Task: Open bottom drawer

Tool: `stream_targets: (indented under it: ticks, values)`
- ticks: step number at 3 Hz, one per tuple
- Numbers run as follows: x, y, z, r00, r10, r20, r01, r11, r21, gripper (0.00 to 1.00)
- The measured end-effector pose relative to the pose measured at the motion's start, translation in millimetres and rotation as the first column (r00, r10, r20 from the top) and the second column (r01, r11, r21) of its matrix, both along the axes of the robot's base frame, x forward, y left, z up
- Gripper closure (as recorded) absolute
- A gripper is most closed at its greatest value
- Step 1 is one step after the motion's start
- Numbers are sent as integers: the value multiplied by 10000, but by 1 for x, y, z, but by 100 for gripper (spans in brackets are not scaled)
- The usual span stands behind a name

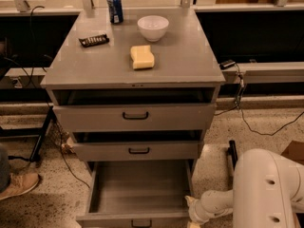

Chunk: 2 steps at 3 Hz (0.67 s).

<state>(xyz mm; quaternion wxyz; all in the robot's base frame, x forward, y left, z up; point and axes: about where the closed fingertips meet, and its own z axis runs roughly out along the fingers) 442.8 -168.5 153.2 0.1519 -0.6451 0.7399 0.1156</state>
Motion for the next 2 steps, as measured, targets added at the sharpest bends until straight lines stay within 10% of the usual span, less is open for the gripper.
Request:
stream_targets:
  ticks: [2]
  values:
    - [12, 4, 33, 9959, 528, 728, -501, 9980, -389, 0]
